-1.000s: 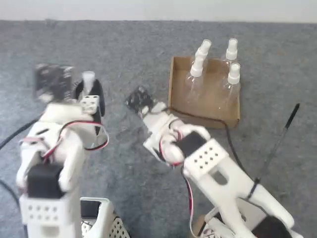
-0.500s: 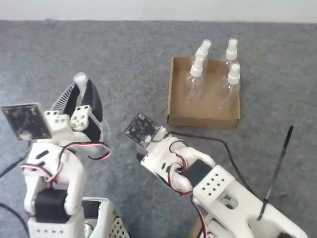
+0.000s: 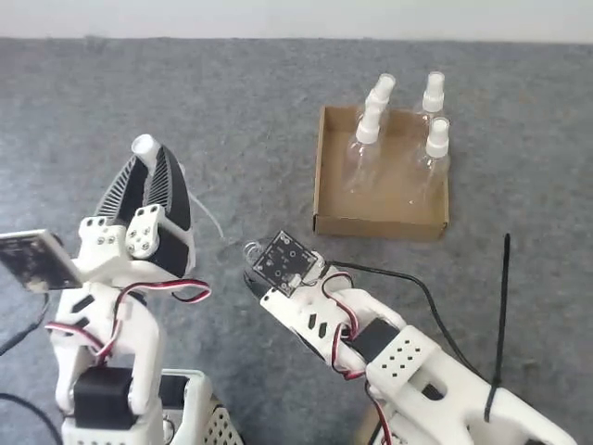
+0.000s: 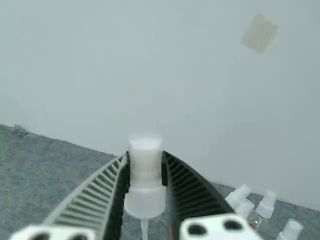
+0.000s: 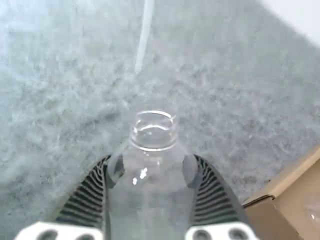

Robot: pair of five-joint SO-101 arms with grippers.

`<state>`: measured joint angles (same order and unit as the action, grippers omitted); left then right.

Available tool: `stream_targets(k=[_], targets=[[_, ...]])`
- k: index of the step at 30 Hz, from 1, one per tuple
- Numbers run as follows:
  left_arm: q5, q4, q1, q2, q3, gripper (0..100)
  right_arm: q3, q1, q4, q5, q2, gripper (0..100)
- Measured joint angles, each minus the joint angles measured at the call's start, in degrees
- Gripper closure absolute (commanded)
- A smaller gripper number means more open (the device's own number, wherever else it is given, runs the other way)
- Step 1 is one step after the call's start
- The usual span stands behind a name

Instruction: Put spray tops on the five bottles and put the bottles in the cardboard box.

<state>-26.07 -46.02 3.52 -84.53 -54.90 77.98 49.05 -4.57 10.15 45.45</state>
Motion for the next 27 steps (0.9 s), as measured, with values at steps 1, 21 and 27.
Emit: stream_targets(k=[1,21,27], targets=[[-0.5,0.0,0.1,0.3,0.0,99,0.3,0.0,0.6,0.0,0.0,99.2],[-1.2,-3.3,-6.7,0.8,3.2,99,0.3,0.0,1.7,0.0,0.0,99.2],[-0.7,-4.2,-6.9,0.8,3.3,99,1.1,0.0,1.7,0.0,0.0,99.2]])
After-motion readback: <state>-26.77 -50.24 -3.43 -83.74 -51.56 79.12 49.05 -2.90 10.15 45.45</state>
